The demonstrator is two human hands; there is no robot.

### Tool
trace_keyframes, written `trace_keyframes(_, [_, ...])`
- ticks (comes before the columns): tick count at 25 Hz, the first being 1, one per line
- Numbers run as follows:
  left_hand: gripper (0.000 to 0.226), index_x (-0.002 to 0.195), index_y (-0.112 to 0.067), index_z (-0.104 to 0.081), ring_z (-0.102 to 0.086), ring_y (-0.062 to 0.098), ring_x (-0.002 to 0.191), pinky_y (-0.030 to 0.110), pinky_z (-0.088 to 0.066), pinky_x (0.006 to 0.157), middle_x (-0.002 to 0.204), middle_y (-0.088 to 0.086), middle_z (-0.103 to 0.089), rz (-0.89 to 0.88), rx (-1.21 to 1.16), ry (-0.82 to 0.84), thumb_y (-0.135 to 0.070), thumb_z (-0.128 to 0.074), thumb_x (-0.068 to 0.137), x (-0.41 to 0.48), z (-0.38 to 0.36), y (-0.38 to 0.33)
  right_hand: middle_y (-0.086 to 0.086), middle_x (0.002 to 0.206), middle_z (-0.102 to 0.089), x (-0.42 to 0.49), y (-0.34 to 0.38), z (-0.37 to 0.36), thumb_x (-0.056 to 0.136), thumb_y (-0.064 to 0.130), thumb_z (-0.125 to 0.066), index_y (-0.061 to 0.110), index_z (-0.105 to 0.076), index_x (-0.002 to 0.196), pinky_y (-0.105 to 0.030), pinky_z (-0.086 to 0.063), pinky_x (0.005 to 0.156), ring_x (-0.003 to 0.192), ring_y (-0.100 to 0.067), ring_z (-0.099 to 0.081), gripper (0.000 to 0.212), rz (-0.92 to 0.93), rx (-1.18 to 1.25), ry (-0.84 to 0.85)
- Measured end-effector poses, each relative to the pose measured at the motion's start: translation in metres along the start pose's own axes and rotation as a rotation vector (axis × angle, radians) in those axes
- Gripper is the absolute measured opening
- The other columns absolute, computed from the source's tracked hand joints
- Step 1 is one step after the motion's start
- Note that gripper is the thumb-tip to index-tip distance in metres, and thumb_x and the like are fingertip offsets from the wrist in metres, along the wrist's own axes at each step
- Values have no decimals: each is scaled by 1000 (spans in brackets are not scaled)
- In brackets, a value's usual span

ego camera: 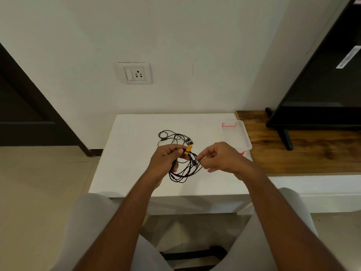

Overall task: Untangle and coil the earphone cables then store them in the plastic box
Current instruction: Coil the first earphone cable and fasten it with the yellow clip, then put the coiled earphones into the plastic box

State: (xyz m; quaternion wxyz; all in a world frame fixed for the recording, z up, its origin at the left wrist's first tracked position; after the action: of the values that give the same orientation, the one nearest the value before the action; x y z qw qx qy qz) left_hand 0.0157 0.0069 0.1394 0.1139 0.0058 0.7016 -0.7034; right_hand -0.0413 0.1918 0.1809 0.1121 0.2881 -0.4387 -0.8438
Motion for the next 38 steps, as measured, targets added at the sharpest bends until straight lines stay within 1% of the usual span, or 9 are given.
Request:
trace_keyframes(3, [25, 106, -13, -71, -39, 11, 41, 19, -33, 45, 87, 9, -76, 10, 1, 49, -8, -48, 99, -1, -4, 1, -14, 88, -73, 5, -2, -10, 76, 12, -78, 12, -67, 102, -31, -61, 74, 81, -22, -73, 28, 4, 123, -98])
trace_keyframes(11, [24, 106, -10, -71, -39, 11, 41, 20, -33, 46, 79, 4, -74, 67, -31, 18, -10, -49, 99, 2, -9, 8, -9, 85, -71, 9, -7, -19, 70, 23, -87, 10, -71, 94, -24, -59, 58, 74, -19, -71, 31, 90, 186, -259])
trace_keyframes(15, [21, 106, -4, -70, -42, 11, 41, 21, -35, 47, 88, 15, -75, 175, -71, -14, -11, -51, 98, 1, -19, 17, -10, 104, -68, 14, -11, -17, 90, 14, -64, 14, -61, 119, -27, -59, 79, 84, -17, -72, 29, -73, 217, -154])
trace_keyframes(18, [21, 106, -2, -69, -44, 10, 42, 21, -38, 49, 90, 17, -75, 266, -129, -21, -11, -52, 98, 1, -25, 24, -12, 117, -66, 16, -16, -10, 90, -1, -57, 15, -55, 126, -38, -54, 95, 102, -23, -68, 40, -104, 117, -88])
trace_keyframes(23, [22, 107, 2, -68, -42, 9, 41, 20, -37, 47, 94, 22, -74, 332, -234, 5, -10, -51, 98, 1, -31, 28, -10, 94, -73, 12, -15, -5, 88, 4, -68, 10, -65, 110, -20, -57, 61, 76, -13, -71, 22, -43, 162, -122])
trace_keyframes(27, [22, 104, 2, -69, -40, 9, 42, 20, -35, 49, 91, 21, -73, 298, -262, 52, -10, -52, 98, 1, -33, 27, 6, 83, -76, 13, -24, -5, 81, 22, -79, 19, -77, 92, -23, -51, 73, 77, 1, -70, 12, 74, 146, -205])
trace_keyframes(32, [21, 97, -4, -71, -42, 9, 44, 20, -38, 49, 81, 12, -71, 281, -241, 11, -10, -51, 99, 2, -36, 27, -13, 101, -75, 8, -43, -20, 89, 25, -70, 19, -73, 109, -40, -60, 77, 90, -32, -73, 22, -111, 546, -58])
trace_keyframes(35, [22, 96, -4, -72, -44, 10, 46, 20, -38, 49, 81, 10, -71, 264, -212, -2, -10, -51, 98, 5, -39, 26, -20, 103, -73, 10, -52, -18, 91, 19, -67, 12, -71, 112, -42, -61, 77, 87, -35, -73, 22, -150, 620, -19])
trace_keyframes(38, [23, 98, 0, -70, -47, 11, 48, 21, -41, 50, 87, 13, -73, 276, -242, 21, -12, -50, 98, 14, -46, 20, -21, 98, -73, 11, -55, -6, 89, 6, -66, 6, -71, 106, -32, -60, 66, 78, -30, -73, 18, -147, 669, -59])
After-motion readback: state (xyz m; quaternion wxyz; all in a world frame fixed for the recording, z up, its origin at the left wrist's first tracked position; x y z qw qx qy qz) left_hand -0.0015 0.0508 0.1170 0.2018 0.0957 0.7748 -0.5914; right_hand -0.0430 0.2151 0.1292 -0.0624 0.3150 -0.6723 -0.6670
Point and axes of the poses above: each hand's wrist, its own x-axis towards the middle knuckle, its own z-axis out of the back of the hand, y = z × x, the point moved 1 cm from there along x, towards the middle knuckle
